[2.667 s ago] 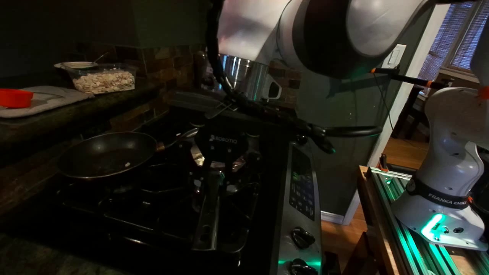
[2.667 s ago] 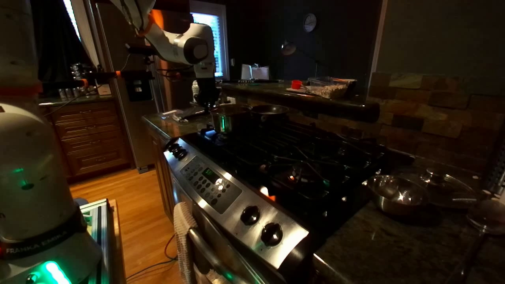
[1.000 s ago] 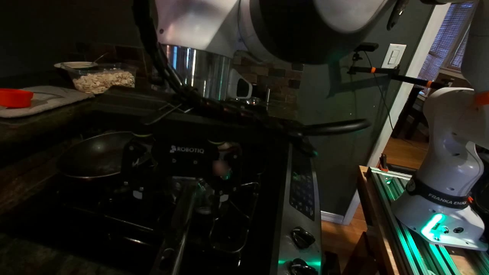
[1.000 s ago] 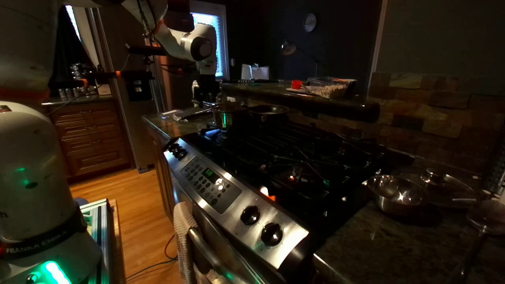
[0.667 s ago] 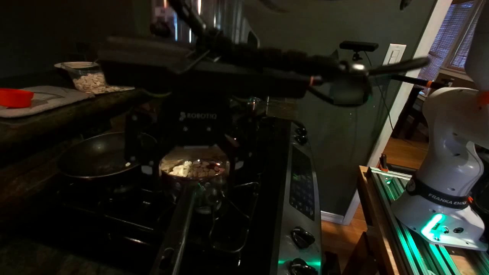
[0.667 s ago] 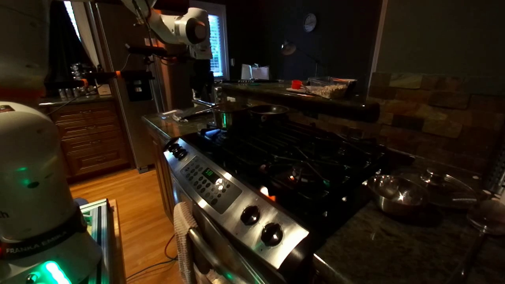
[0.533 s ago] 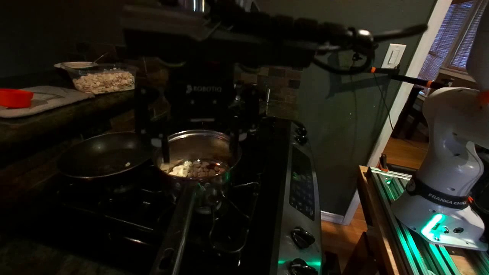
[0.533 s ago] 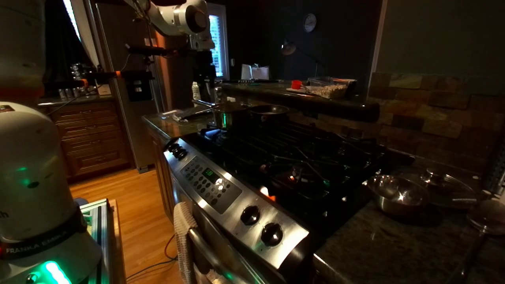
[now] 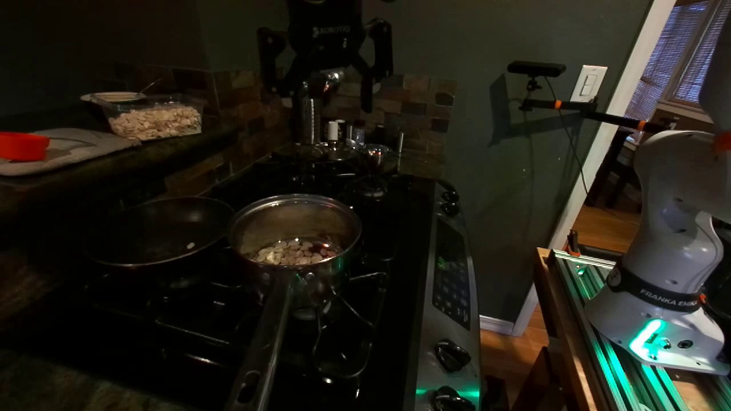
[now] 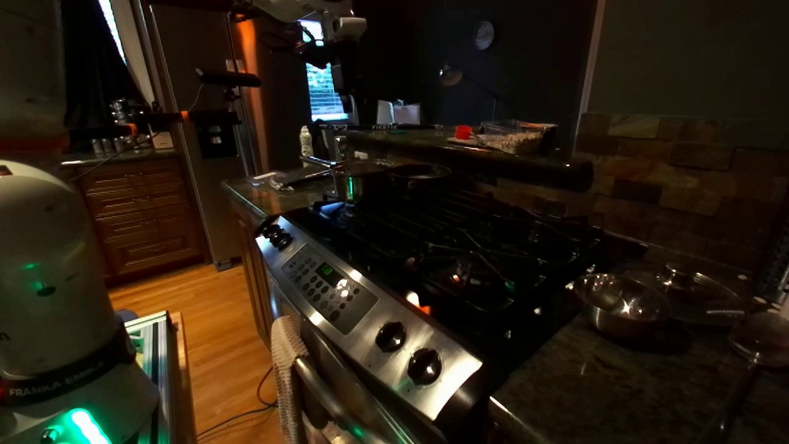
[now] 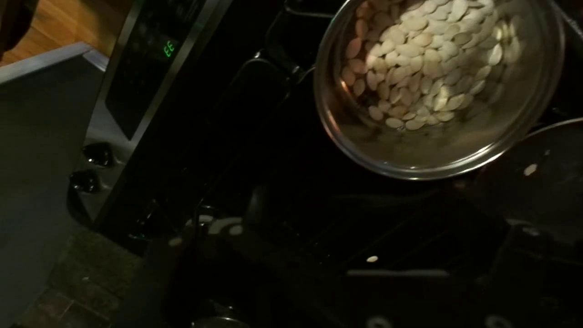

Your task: Move the pot to the left

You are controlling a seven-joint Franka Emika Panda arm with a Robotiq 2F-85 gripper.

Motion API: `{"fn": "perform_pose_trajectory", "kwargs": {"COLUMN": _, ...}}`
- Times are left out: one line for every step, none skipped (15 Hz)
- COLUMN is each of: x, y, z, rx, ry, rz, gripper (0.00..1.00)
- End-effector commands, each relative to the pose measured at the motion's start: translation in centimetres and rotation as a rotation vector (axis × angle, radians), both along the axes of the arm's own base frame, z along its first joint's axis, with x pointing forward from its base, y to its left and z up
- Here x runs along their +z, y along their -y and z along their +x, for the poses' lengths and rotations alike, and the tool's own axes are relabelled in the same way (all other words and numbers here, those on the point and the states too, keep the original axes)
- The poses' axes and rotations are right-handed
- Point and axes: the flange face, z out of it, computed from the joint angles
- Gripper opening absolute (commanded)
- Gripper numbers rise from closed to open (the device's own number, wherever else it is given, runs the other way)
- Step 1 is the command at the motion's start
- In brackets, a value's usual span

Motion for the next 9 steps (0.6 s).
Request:
{"fn": "perform_pose_trajectory", "kwargs": {"x": 2.0, "y": 3.7, "z": 0.9, "rx": 0.144, "ry": -0.093, "rz": 0.044, "gripper": 1.0}}
{"fn": "perform_pose_trajectory", "kwargs": {"x": 2.5, "y": 4.5, "z": 1.5, "rx": 0.191, "ry": -0.047, "rz": 0.075, "gripper": 1.0}}
{"fn": "perform_pose_trajectory", "kwargs": {"x": 2.7, "y": 5.4, "z": 2.0, "rx": 0.236, "ry": -0.038, "rz": 0.097, "gripper": 1.0}}
{"fn": "perform_pose_trajectory", "kwargs": {"x": 2.7, "y": 6.0, "z": 2.6, "rx": 0.28, "ry": -0.027, "rz": 0.123, "gripper": 1.0}}
{"fn": "perform_pose_trajectory", "kwargs": {"x": 2.6, "y": 5.1, "z": 2.3, "rx": 0.203, "ry": -0.037, "rz": 0.073, "gripper": 1.0}}
{"fn": "perform_pose_trajectory", "kwargs": {"x": 2.9, "y": 5.8, "z": 2.8, "rx": 0.233, "ry": -0.029, "rz": 0.092, "gripper": 1.0}}
{"fn": "perform_pose_trajectory", "kwargs": {"x": 2.9, "y": 6.2, "z": 3.0, "rx": 0.248, "ry": -0.029, "rz": 0.1, "gripper": 1.0}}
{"fn": "perform_pose_trajectory", "kwargs": {"x": 2.9, "y": 6.4, "z": 3.1, "rx": 0.254, "ry": -0.031, "rz": 0.103, "gripper": 1.0}}
{"fn": "perform_pose_trajectory", "kwargs": {"x": 2.9, "y": 6.4, "z": 3.1, "rx": 0.258, "ry": -0.033, "rz": 0.104, "gripper": 1.0}}
